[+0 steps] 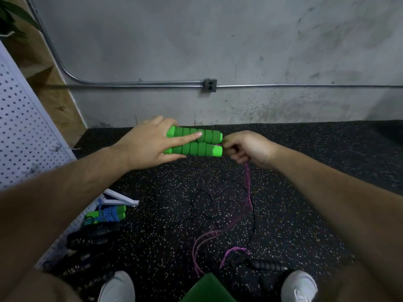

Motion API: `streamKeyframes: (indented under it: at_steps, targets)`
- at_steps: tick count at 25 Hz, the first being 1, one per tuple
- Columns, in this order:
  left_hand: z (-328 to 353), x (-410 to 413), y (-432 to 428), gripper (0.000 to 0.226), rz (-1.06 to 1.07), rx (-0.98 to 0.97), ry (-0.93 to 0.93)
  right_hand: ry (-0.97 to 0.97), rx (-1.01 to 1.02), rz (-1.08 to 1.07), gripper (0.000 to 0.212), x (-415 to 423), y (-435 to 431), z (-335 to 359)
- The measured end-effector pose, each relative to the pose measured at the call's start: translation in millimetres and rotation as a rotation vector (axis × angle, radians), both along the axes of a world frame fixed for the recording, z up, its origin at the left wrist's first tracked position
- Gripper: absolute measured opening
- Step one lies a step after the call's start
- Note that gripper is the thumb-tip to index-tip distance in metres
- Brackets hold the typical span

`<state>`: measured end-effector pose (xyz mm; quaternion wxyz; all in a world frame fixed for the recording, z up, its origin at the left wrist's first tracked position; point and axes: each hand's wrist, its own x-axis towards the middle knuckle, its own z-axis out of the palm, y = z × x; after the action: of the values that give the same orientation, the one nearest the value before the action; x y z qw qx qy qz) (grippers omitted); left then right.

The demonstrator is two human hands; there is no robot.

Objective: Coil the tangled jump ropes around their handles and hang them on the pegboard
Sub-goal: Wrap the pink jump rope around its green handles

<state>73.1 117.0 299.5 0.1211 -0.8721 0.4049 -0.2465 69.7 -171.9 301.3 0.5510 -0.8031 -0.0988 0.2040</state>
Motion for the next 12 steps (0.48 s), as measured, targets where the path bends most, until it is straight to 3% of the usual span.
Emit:
streamKeyframes:
  at_steps: [6,12]
  targets:
    - [2,-3,-12,0.072,0.058,0.045,-0.105,-0.256,-0.124,-0.193,0.024,-20,4,7]
    - [-2,-7,-20,0.072,0.067,0.001,-0.113,-0.534,-0.414,-0.259,0.029,-31,10,9]
